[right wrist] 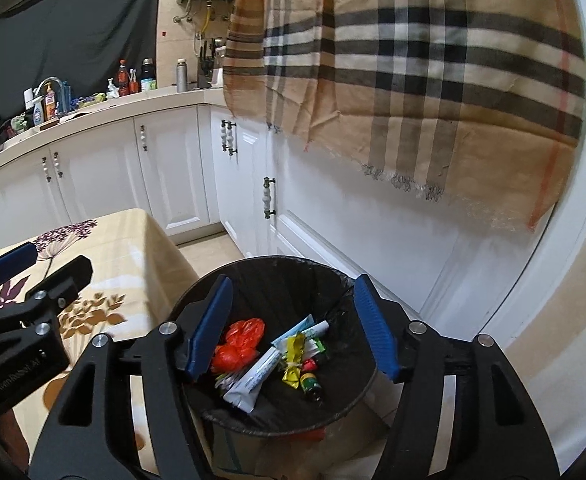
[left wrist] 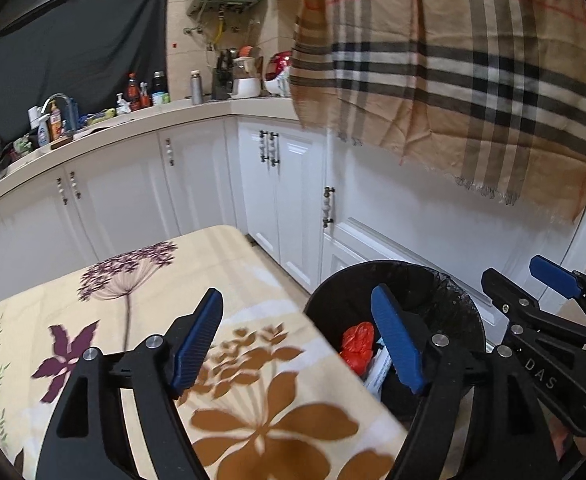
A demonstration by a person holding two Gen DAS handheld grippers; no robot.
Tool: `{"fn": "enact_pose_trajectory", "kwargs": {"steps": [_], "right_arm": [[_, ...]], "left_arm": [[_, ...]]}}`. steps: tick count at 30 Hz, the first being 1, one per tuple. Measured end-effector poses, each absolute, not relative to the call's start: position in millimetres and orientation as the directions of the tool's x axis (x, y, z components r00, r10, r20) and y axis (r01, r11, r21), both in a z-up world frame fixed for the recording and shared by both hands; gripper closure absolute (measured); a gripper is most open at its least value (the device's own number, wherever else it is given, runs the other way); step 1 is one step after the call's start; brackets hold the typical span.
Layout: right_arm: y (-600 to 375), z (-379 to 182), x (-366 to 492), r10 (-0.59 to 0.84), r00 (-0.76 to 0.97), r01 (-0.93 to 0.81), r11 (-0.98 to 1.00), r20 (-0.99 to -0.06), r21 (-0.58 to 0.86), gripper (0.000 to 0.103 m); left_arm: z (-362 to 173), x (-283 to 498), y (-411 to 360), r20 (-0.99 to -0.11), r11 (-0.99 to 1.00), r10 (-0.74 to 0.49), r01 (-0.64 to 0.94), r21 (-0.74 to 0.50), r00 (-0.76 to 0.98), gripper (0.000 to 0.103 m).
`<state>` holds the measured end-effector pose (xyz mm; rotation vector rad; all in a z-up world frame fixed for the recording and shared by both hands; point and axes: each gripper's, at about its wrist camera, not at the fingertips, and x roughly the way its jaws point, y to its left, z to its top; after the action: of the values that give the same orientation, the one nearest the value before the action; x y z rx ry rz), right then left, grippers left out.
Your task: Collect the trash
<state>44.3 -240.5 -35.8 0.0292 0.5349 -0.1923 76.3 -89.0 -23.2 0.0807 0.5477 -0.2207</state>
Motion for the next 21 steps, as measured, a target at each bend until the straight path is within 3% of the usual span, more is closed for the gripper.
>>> {"fn": "enact_pose_trajectory", "kwargs": {"steps": [21], "right_arm": [[-200.8, 0.7, -47.9, -0.184, 0.886, 0.187, 0.982, -0.426, -0.034, 0.023]], "left_arm": [[9.8, -10.1, -36.1, -0.447, 0.984, -0.156, 0.18, 0.012, 0.881, 0.021]]}}
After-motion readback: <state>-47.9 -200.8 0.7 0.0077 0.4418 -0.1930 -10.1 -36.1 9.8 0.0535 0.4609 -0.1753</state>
